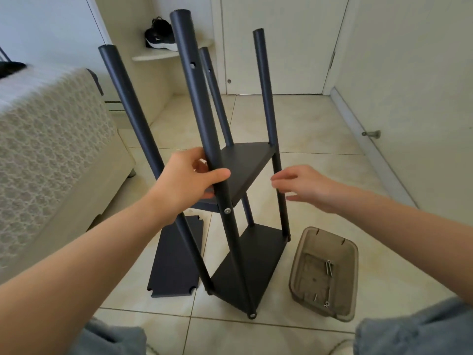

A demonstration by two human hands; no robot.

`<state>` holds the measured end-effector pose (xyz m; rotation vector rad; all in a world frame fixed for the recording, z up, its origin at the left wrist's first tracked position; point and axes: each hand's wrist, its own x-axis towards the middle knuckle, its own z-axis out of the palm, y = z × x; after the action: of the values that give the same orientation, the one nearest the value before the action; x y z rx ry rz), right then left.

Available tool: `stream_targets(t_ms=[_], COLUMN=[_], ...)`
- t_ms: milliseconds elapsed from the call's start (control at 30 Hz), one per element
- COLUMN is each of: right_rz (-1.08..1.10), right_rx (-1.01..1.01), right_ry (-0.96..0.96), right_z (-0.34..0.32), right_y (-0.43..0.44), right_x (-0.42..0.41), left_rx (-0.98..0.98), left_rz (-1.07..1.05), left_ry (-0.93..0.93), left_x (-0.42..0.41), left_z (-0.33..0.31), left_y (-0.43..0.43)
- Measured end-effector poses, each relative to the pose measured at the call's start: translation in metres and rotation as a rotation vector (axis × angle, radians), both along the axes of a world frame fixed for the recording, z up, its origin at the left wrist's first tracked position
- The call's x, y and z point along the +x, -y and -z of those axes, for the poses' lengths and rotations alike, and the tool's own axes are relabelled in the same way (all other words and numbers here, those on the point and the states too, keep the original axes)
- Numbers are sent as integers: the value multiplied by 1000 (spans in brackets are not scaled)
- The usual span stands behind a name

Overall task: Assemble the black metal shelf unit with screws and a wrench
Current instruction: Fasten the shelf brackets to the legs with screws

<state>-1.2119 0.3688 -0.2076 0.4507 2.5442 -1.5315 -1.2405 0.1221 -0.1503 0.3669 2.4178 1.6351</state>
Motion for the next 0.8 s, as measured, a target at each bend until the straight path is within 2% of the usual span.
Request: stream_targets(t_ms=[200,367,533,800], right_rz=[245,389,370,361], right_rx=[-67,77,86,79], right_ry=[-37,-44,-124,-127], right_z=[1,8,11,10], right_y=[-31,-41,-37,-36], right_x=[-18,-31,-37,-38], left_rx=[-75,-122,-158,-207], left_rz=[120,149,161,80], left_ry=[-1,-46,-71,-146], left_x=[12,18,19,11], left_z=[-1,-5,-9,-8], left_y=[11,19,25,38])
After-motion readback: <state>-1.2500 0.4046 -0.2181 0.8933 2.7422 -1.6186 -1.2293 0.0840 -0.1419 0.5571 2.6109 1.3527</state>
